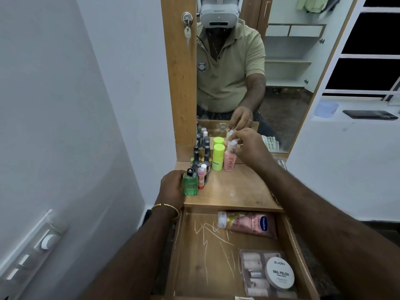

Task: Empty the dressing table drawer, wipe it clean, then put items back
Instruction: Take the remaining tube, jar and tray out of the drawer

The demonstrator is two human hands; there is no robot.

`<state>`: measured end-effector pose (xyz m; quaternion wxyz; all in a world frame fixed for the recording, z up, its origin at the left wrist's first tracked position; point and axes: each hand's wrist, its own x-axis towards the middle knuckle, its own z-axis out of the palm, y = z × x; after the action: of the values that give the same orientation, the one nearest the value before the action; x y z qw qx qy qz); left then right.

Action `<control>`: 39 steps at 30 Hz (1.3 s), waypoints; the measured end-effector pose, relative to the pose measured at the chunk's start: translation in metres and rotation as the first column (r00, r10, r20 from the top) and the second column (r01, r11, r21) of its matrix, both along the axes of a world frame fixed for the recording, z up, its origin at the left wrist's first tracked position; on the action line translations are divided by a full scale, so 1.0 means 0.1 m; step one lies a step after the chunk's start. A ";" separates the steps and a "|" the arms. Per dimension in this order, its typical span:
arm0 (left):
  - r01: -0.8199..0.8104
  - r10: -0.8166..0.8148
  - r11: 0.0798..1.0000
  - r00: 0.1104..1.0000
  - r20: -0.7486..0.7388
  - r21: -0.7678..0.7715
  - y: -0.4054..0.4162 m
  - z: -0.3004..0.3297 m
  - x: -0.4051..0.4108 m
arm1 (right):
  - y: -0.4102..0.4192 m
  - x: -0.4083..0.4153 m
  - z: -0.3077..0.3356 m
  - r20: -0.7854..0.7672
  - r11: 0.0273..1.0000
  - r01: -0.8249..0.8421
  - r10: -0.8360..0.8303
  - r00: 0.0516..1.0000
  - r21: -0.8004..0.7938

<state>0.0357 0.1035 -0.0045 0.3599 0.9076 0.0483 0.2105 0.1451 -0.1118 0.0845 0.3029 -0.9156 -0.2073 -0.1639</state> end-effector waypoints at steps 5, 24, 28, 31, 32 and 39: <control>0.003 -0.003 1.000 1.000 0.018 0.013 0.01 -0.02 0.01 | -0.01 0.01 -0.01 0.016 1.000 0.016 -0.016 1.000 0.000; -0.003 0.003 1.000 1.000 0.014 0.007 0.01 -0.05 0.01 | -0.07 -0.04 -0.07 0.073 0.998 0.053 -0.051 0.996 -0.022; -0.019 0.020 0.997 1.000 0.014 -0.072 0.03 -0.09 0.00 | -0.15 -0.30 -0.02 0.071 0.998 0.043 -0.045 0.996 0.038; -0.158 0.179 0.930 0.983 0.034 -0.333 0.08 -0.12 -0.10 | -0.26 -0.70 -0.05 0.058 0.990 0.009 -0.017 0.998 0.138; -0.207 0.244 0.892 0.969 0.043 -0.402 0.08 -0.11 -0.17 | -0.31 -0.84 -0.10 0.024 0.986 -0.005 0.001 1.000 0.167; 0.001 0.088 0.914 0.976 0.201 -0.406 -0.42 0.21 -0.91 | -0.55 -1.47 -0.85 -0.239 0.981 0.038 0.010 0.971 0.192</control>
<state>-0.0558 0.0619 0.0168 0.5378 0.7844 0.0717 0.3006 -0.0021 -0.1673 -0.0004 0.4129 -0.8960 -0.1458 -0.0745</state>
